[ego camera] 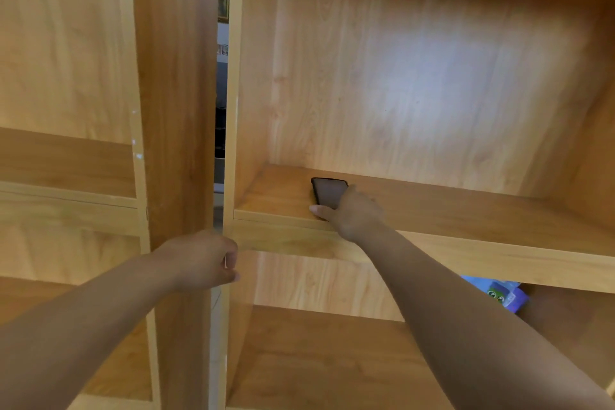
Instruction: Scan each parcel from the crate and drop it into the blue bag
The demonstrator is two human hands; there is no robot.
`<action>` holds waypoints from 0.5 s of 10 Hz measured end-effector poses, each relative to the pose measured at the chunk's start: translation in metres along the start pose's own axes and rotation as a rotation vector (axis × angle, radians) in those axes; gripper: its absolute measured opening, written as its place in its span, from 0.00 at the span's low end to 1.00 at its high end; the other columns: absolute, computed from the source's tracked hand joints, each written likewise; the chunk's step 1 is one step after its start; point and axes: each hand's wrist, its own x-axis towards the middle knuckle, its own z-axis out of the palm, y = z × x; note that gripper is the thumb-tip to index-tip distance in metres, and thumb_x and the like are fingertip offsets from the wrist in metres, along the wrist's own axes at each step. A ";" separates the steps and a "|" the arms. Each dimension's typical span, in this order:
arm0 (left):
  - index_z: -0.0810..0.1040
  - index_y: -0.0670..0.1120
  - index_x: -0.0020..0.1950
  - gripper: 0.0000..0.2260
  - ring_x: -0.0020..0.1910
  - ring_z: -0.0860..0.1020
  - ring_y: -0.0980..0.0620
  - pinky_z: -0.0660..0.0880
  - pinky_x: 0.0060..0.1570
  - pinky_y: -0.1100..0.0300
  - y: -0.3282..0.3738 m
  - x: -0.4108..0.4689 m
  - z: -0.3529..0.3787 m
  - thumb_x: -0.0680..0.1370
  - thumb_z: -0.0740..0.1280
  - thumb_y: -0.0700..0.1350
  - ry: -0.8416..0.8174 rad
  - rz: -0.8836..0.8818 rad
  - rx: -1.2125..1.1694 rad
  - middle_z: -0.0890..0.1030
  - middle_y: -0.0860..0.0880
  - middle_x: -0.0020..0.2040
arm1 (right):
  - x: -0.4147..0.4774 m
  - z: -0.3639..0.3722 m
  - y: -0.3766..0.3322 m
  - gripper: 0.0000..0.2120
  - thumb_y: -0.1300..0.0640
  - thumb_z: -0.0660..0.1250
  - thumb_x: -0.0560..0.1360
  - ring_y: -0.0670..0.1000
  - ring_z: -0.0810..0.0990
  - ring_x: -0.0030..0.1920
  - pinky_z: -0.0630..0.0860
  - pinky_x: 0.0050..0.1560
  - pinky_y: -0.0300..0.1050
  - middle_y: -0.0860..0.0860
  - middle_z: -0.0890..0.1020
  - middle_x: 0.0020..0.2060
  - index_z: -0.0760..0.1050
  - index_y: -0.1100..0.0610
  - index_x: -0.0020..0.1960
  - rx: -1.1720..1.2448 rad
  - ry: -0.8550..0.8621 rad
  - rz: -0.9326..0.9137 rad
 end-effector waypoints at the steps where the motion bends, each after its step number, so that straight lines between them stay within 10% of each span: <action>1: 0.71 0.56 0.36 0.11 0.44 0.75 0.56 0.70 0.37 0.61 -0.002 -0.004 0.001 0.75 0.67 0.59 -0.018 -0.027 0.012 0.76 0.57 0.44 | 0.002 0.010 -0.012 0.46 0.26 0.57 0.67 0.61 0.66 0.66 0.65 0.62 0.55 0.58 0.71 0.65 0.60 0.62 0.69 -0.075 0.051 0.066; 3: 0.73 0.55 0.38 0.10 0.42 0.75 0.56 0.68 0.34 0.61 -0.009 -0.013 -0.006 0.76 0.66 0.58 -0.059 -0.060 0.014 0.77 0.55 0.44 | -0.003 -0.005 -0.021 0.44 0.28 0.57 0.69 0.60 0.65 0.66 0.67 0.59 0.54 0.56 0.70 0.65 0.60 0.60 0.70 -0.104 -0.014 0.068; 5: 0.72 0.51 0.41 0.09 0.39 0.72 0.54 0.64 0.32 0.62 -0.015 -0.032 -0.033 0.78 0.64 0.53 -0.087 -0.055 0.099 0.75 0.53 0.42 | -0.023 -0.045 -0.018 0.20 0.38 0.65 0.70 0.52 0.77 0.47 0.75 0.46 0.46 0.50 0.78 0.44 0.73 0.54 0.49 -0.283 -0.065 0.039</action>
